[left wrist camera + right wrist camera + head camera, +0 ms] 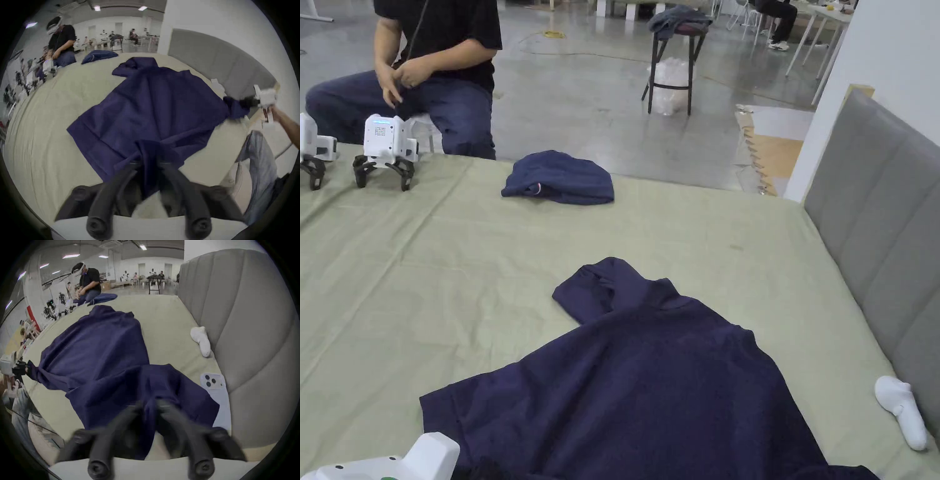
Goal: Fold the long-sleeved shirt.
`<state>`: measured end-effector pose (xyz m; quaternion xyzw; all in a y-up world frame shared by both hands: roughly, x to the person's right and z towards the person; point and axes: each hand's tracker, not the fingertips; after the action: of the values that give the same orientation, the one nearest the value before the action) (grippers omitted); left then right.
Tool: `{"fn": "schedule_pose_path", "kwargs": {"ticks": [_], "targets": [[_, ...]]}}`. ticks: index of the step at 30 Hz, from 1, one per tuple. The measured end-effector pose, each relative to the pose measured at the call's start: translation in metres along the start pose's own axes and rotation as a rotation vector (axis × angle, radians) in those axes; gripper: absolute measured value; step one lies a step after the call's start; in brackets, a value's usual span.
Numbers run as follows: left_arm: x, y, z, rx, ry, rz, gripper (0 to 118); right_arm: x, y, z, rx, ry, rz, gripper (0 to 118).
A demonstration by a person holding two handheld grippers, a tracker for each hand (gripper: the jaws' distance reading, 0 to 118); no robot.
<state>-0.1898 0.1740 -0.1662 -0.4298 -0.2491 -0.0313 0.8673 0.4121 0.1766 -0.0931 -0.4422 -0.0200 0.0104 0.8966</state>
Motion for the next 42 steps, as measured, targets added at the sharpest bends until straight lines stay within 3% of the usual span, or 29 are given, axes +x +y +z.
{"fn": "schedule_pose_path", "kwargs": {"ticks": [1,2,3,5,10,12,13,14,15,16,17,19,20,21,22,23,24,25,27,30,32,34,36,38,40,41,42], "targets": [[-0.002,0.003,0.006,0.018,0.020,0.016,87,-0.004,0.003,0.006,0.012,-0.017,0.009,101],[0.000,0.004,0.012,0.026,0.052,0.015,87,-0.006,0.007,0.011,0.015,-0.024,0.005,101],[-0.001,0.007,0.021,0.064,0.073,0.021,110,-0.009,0.013,0.027,0.094,-0.026,0.028,118],[-0.001,0.014,0.041,0.156,0.098,0.056,104,-0.018,0.028,0.052,0.146,-0.056,0.009,114],[0.005,0.051,0.073,0.299,0.261,0.193,111,-0.054,0.070,0.088,0.407,-0.108,-0.043,116],[0.006,0.061,0.073,0.364,0.271,0.259,102,-0.075,0.083,0.086,0.498,-0.062,-0.043,113],[0.006,0.064,0.070,0.402,0.269,0.271,73,-0.080,0.089,0.078,0.536,-0.034,-0.041,96],[0.003,0.072,0.069,0.408,0.262,0.290,35,-0.090,0.094,0.072,0.546,-0.014,-0.032,64],[0.002,0.075,0.062,0.401,0.289,0.309,7,-0.099,0.098,0.065,0.554,-0.015,-0.034,19],[0.001,0.076,0.057,0.403,0.354,0.322,8,-0.111,0.102,0.058,0.547,-0.040,-0.039,0],[-0.003,0.077,0.052,0.409,0.338,0.312,8,-0.120,0.105,0.055,0.560,-0.050,-0.033,0],[-0.019,0.085,0.045,0.378,0.330,0.396,9,-0.132,0.111,0.049,0.545,0.059,-0.029,0],[-0.030,0.085,0.040,0.368,0.319,0.441,16,-0.138,0.112,0.047,0.551,0.049,-0.023,0],[-0.043,0.085,0.035,0.352,0.348,0.505,36,-0.146,0.112,0.043,0.554,0.040,-0.007,0],[-0.057,0.089,0.029,0.316,0.342,0.573,78,-0.152,0.114,0.040,0.553,0.050,0.011,0],[-0.072,0.088,0.019,0.274,0.317,0.626,105,-0.155,0.116,0.037,0.549,0.070,0.016,0],[-0.088,0.086,0.006,0.219,0.289,0.700,110,-0.158,0.119,0.032,0.539,0.087,0.016,0],[-0.103,0.082,-0.009,0.156,0.265,0.755,103,-0.164,0.120,0.028,0.533,0.093,0.028,0],[-0.097,0.082,-0.017,0.156,0.285,0.836,103,-0.172,0.123,0.017,0.515,0.091,0.042,0],[-0.122,0.063,-0.058,0.019,0.289,0.884,97,-0.178,0.124,-0.004,0.474,0.110,0.044,0],[-0.124,0.054,-0.072,0.031,0.248,0.895,94,-0.180,0.125,-0.018,0.444,0.114,0.049,0],[-0.123,0.044,-0.082,0.038,0.191,0.926,69,-0.180,0.125,-0.035,0.409,0.117,0.053,0],[-0.115,0.043,-0.079,0.054,0.293,0.878,48,-0.180,0.127,-0.047,0.382,0.123,0.049,0],[-0.120,0.039,-0.089,0.036,0.331,0.789,14,-0.179,0.130,-0.058,0.367,0.127,0.051,0],[-0.123,0.035,-0.092,0.056,0.306,0.790,11,-0.174,0.139,-0.072,0.341,0.158,0.049,0],[-0.124,0.035,-0.094,0.066,0.309,0.796,10,-0.171,0.145,-0.079,0.331,0.171,0.050,9],[-0.112,0.033,-0.093,0.064,0.321,0.776,10,-0.168,0.155,-0.088,0.317,0.185,0.057,31]]}}
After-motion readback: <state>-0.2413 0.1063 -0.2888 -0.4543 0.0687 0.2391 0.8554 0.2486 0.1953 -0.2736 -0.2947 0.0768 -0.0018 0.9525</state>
